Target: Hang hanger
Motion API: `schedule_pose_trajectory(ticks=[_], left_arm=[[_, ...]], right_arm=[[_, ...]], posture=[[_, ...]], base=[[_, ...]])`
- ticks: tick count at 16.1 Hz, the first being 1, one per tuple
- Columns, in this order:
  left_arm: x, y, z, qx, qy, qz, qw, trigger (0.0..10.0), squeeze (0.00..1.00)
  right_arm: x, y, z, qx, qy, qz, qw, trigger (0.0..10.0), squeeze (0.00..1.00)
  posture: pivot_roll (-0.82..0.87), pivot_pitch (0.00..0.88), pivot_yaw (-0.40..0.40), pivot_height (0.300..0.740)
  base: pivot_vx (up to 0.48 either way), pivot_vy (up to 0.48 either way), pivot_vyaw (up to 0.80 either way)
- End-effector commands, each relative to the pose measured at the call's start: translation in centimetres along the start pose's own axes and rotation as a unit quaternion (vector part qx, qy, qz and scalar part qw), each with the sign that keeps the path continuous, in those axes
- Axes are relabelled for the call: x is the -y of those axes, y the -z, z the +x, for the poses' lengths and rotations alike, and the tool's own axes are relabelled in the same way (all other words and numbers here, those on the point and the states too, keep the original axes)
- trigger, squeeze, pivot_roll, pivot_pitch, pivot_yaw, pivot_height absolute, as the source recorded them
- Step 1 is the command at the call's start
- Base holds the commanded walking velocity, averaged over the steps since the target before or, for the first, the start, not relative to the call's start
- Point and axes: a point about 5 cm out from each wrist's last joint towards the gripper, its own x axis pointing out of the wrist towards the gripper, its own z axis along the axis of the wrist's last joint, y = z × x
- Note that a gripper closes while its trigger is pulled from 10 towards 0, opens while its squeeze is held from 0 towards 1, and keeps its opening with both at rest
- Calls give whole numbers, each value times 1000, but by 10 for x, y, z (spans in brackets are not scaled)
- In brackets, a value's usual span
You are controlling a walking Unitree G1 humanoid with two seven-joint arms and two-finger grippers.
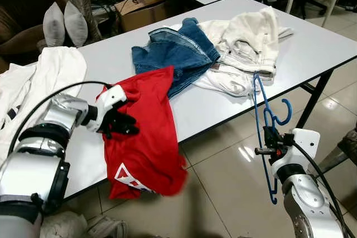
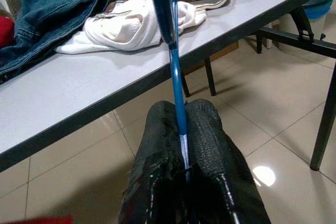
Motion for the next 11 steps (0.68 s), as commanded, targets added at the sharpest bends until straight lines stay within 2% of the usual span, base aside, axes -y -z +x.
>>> schedule_pose_trajectory(ticks=[1, 2, 4, 6, 9, 10, 11], left_arm=[[3, 3, 1, -4, 14, -2, 1000, 10000, 0], [6, 7, 8, -27, 10, 23, 999, 10000, 0], [5, 9, 11, -54, -15, 56, 997, 10000, 0], [7, 11, 14, -55, -11, 58, 997, 10000, 0], [10, 19, 17, -93, -14, 85, 992, 10000, 0], [10, 20, 17, -97, -13, 88, 991, 6941, 0], [10, 21, 17, -97, -13, 90, 991, 6941, 0]], right_arm=[[-3, 2, 0, -9, -3, 2, 1000, 10000, 0], [-3, 2, 1, -7, -4, 3, 1000, 10000, 0], [-3, 1, 2, -6, -4, 3, 1000, 10000, 0], [-4, 1, 3, -5, -5, 4, 1000, 10000, 0], [-5, 1, 2, -4, -5, 4, 1000, 10000, 0], [-5, 1, 2, -3, -5, 4, 1000, 10000, 0], [-5, 1, 2, -3, -4, 4, 1000, 10000, 0]], posture=[[-190, 14, 177, 740], [-189, 13, 178, 740], [-188, 12, 179, 740], [-188, 11, 182, 740], [-191, 14, 191, 740], [-192, 13, 192, 740], [-192, 12, 193, 740]], base=[[0, 0, 0], [0, 0, 0], [0, 0, 0], [0, 0, 0], [0, 0, 0], [0, 0, 0], [0, 0, 0]])
